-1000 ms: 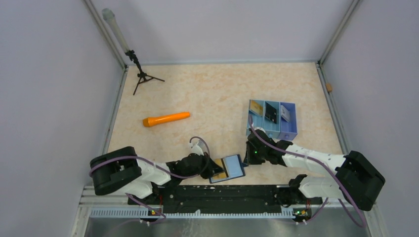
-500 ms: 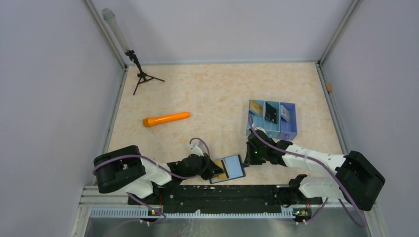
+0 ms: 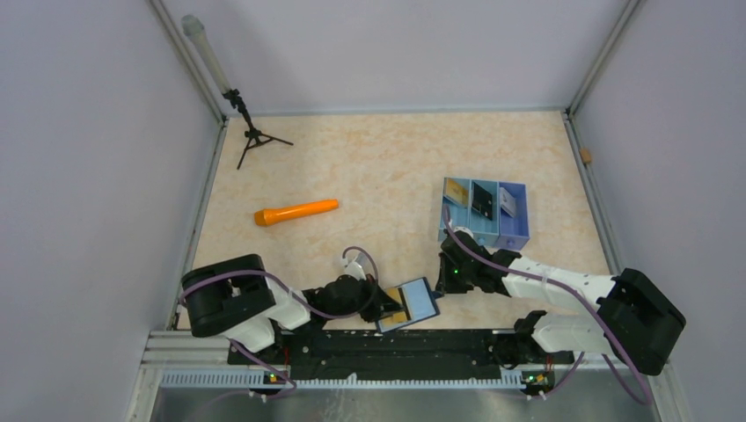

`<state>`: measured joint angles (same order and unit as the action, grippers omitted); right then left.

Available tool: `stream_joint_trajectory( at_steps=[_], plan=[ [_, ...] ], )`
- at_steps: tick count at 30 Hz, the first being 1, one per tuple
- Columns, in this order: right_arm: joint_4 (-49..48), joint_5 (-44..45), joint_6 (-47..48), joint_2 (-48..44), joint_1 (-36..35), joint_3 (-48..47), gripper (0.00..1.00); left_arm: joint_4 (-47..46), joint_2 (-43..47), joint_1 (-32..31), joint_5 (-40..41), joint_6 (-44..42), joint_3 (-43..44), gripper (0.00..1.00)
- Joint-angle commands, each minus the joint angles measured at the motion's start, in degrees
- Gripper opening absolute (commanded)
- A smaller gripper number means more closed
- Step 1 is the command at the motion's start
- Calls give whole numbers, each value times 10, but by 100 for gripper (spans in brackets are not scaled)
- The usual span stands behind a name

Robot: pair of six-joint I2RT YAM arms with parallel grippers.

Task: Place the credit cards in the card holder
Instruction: Insert the credit card into the card holder.

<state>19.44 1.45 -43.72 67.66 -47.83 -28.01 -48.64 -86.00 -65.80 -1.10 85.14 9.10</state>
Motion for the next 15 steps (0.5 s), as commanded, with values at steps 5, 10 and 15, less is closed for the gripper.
stream_joint_trajectory(
  at_steps=[5, 10, 15],
  plan=[
    [1, 7, 0, 4, -7, -9, 9, -63, -29, -4, -21, 6, -9, 0],
    [0, 6, -1, 3, -6, -10, 7, -61, -37, -4, -22, 7, -3, 0],
    [0, 6, -3, 2, -6, -10, 0, -58, -50, -4, -26, 12, 7, 0]
  ],
)
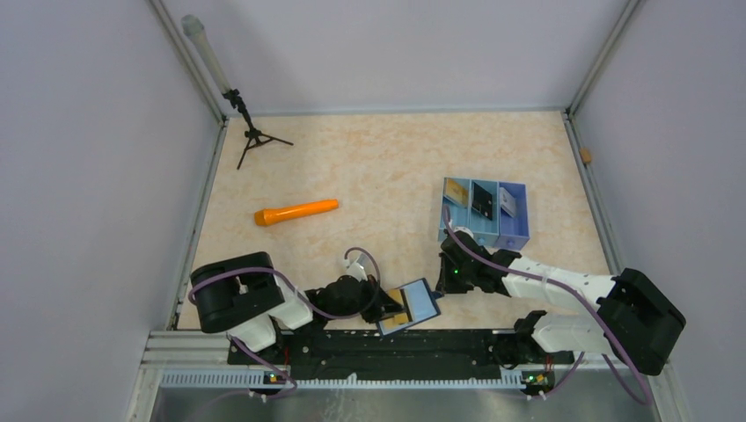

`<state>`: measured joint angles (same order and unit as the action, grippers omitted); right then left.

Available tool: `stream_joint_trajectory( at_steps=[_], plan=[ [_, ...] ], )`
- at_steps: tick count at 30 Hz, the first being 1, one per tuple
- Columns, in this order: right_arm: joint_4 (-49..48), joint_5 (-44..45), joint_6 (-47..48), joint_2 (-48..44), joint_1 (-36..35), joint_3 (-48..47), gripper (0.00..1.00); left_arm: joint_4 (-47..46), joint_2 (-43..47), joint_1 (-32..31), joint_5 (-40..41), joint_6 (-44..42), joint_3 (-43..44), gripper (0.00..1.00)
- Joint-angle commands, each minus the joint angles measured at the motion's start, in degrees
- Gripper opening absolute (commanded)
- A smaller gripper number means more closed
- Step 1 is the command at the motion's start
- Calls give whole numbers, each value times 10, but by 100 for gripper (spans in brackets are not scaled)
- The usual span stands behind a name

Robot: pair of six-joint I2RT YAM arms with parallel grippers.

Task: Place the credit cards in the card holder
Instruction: Insert the credit card into the card holder.

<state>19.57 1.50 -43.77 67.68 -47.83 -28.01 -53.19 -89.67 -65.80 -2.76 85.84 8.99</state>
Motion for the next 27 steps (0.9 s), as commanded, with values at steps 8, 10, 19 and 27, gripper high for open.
stream_joint_trajectory(
  at_steps=[8, 10, 19, 27],
  plan=[
    [-5, 6, -6, -4, -6, -9, 0, -2, -20, -4, -2, 9, 20, 0],
    [-7, 5, -6, -6, -6, -8, 0, -1, -27, -4, -5, 7, 28, 0],
    [-1, 14, -5, -24, -6, -4, 0, 50, -11, -4, 0, 0, 43, 0],
    [11, 37, -3, -40, -6, 2, 0, 277, 81, -6, 41, -52, 105, 26]
  ],
)
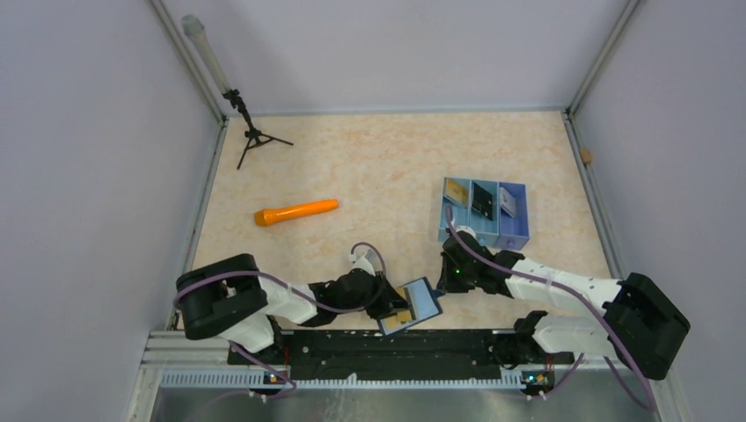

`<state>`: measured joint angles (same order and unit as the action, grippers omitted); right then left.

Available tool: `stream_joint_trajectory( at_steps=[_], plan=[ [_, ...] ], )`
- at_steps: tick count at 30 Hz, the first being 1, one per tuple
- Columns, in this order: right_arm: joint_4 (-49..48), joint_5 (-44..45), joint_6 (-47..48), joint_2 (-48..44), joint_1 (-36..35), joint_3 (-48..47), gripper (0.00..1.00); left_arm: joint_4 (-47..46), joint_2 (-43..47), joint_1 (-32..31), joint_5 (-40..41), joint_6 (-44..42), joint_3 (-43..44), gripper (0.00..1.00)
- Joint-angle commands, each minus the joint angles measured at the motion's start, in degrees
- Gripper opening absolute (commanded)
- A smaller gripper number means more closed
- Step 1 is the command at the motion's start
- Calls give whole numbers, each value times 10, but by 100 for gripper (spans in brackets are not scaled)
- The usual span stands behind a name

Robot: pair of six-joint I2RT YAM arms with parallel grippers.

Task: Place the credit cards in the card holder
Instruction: Insert the credit card into the card holder.

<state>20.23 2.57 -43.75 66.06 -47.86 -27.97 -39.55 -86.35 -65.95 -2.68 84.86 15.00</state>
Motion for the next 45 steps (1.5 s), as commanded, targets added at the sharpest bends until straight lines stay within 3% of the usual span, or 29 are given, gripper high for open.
stream_joint_trajectory(
  at_steps=[1, 11, 19, 28, 45],
  plan=[
    [7, 31, -3, -28, -6, 2, 0, 163, 54, -6, 48, -45, 50, 29],
    [21, 53, 1, -45, -6, 5, 0, 320, 78, -14, 78, -68, 103, 55],
    [15, 51, 3, -47, -6, 7, 0, 422, 103, -21, 111, -86, 138, 66],
    [14, 51, 3, -46, -6, 7, 0, 496, 138, -26, 141, -104, 164, 69],
    [11, 47, 8, -36, -6, 3, 0, 418, 59, -52, 90, -108, 187, 62]
  ],
)
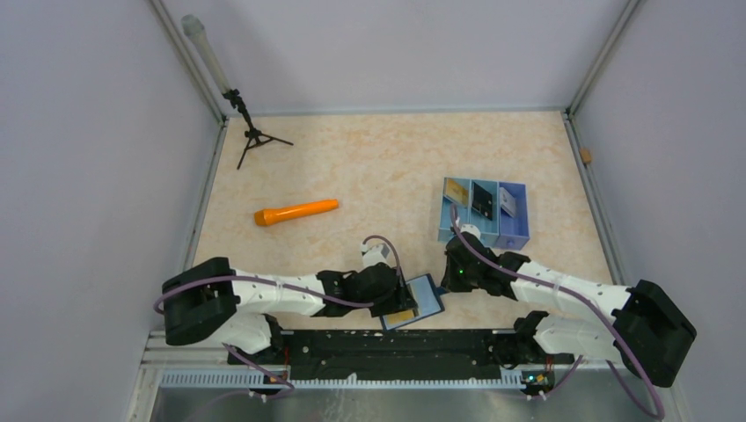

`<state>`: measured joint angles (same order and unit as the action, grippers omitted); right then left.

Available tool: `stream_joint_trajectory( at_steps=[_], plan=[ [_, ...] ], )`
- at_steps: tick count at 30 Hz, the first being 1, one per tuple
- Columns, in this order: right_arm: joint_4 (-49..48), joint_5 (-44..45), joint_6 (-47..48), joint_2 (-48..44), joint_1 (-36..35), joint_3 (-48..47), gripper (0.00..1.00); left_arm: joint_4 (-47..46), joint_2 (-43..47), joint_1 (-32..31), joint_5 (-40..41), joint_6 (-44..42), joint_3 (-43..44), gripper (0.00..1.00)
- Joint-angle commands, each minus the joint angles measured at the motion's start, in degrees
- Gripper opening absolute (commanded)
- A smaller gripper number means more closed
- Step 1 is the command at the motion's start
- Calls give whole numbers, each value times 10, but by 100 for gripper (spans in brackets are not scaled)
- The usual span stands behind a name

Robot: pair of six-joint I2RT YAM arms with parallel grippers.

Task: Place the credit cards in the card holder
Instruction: Insert the credit card into the card holder.

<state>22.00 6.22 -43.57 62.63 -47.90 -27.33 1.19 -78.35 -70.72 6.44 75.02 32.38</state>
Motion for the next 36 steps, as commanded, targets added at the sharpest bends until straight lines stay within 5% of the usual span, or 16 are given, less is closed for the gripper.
stream_joint_trajectory(
  at_steps=[1, 36],
  plan=[
    [-8, 9, 7, -1, -5, -4, 0, 14, -23, -4, 2, -11, 16, 61],
    [-35, -27, -12, -25, -6, 26, 0, -116, -84, -2, 33, -87, 69, 56]
  ],
)
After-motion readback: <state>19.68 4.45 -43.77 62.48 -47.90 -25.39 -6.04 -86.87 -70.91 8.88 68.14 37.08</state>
